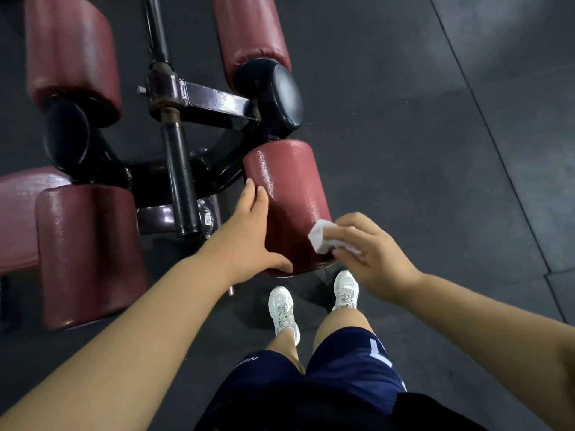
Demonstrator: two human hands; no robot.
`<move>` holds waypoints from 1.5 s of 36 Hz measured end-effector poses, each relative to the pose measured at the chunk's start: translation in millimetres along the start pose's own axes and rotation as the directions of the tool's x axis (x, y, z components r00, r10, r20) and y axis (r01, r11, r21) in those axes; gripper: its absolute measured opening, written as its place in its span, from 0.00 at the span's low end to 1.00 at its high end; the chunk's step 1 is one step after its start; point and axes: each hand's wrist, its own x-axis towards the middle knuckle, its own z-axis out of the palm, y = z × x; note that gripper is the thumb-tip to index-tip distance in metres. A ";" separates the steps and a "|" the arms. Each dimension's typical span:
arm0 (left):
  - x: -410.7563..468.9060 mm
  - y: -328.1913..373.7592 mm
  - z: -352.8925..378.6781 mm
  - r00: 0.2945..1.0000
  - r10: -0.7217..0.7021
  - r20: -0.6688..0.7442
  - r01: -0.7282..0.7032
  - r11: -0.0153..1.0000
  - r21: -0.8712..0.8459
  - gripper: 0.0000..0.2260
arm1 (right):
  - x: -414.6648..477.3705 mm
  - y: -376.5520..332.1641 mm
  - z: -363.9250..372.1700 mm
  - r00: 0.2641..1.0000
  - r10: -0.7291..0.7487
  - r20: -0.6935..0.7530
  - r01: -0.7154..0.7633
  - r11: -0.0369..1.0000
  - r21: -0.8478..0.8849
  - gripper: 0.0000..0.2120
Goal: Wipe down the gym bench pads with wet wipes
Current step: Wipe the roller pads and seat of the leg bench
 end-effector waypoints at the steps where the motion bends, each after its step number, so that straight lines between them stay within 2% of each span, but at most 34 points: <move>1: 0.1 -3.1 -0.4 1.000 0.000 0.008 0.000 1.000 -0.001 0.61 | -0.7 -0.2 -0.6 1.000 -0.013 0.012 0.013 1.000 0.000 0.15; 5: 1.7 -9.7 -1.7 0.999 -0.027 0.039 0.027 1.000 -0.014 0.62 | 30.3 -1.6 -2.0 0.998 -0.066 0.001 0.065 0.997 -0.042 0.13; 11: 2.8 2.6 -6.7 1.000 -0.020 0.021 0.018 0.996 0.092 0.62 | 113.6 1.7 -4.8 0.988 0.066 -0.143 -0.077 0.994 -0.073 0.15; 15: 4.5 19.7 -4.4 0.999 0.040 -0.008 -0.039 0.993 0.109 0.64 | 141.4 2.0 -8.0 0.973 0.165 -0.161 -0.172 0.985 -0.030 0.15; 18: 5.5 25.4 0.7 0.998 0.056 -0.010 -0.053 0.985 0.167 0.64 | 132.9 2.9 -7.1 0.976 0.165 -0.145 -0.172 0.984 -0.036 0.15; 22: 2.7 13.4 1.9 0.997 0.073 -0.021 -0.068 0.984 0.163 0.64 | 90.2 5.2 -4.0 0.988 0.102 -0.114 -0.108 0.993 -0.051 0.14; 28: -2.7 -13.7 5.1 1.000 -0.002 0.029 -0.003 0.986 0.169 0.62 | 11.3 1.8 1.0 0.998 -0.051 -0.026 0.050 0.999 -0.009 0.15; 30: -3.6 -17.3 8.1 1.000 0.003 0.020 -0.007 0.981 0.196 0.60 | 4.8 4.1 0.1 0.998 -0.058 -0.006 0.058 0.998 -0.019 0.16; 34: -2.9 -10.2 4.4 0.999 0.025 0.029 -0.029 0.990 0.141 0.62 | 24.8 6.1 -2.5 0.993 -0.114 0.001 0.114 0.992 -0.055 0.14; 36: -0.9 -1.5 -1.8 0.998 0.068 -0.006 -0.067 0.992 0.103 0.61 | 46.3 5.4 -3.8 0.998 -0.055 -0.031 0.054 0.997 -0.056 0.11; 39: 7.0 11.5 -6.4 0.991 0.124 -0.052 -0.117 0.986 0.118 0.62 | 86.5 5.1 -6.2 0.992 0.058 -0.110 -0.065 0.996 -0.064 0.13; 43: 11.9 18.9 -2.4 0.994 0.102 -0.037 -0.096 0.985 0.142 0.61 | 130.7 6.2 -10.6 0.962 0.225 -0.157 -0.230 0.973 -0.016 0.14; 45: 9.9 15.1 -2.2 0.994 0.105 -0.039 -0.100 0.988 0.115 0.61 | 138.1 7.9 -10.8 0.954 0.262 -0.149 -0.265 0.964 -0.002 0.15; 47: 7.5 9.0 -3.3 0.994 0.104 -0.032 -0.102 0.992 0.075 0.60 | 132.8 7.2 -9.2 0.960 0.240 -0.147 -0.244 0.970 -0.010 0.14; 51: 5.3 -3.9 -2.8 0.994 0.101 -0.029 -0.101 0.995 0.006 0.60 | 93.4 5.4 -0.2 0.984 0.068 -0.163 -0.081 0.994 -0.074 0.13; 54: 4.1 -9.3 0.3 0.992 0.120 -0.040 -0.121 0.992 -0.020 0.59 | 50.2 5.9 5.9 0.989 0.012 -0.147 -0.020 0.998 -0.056 0.14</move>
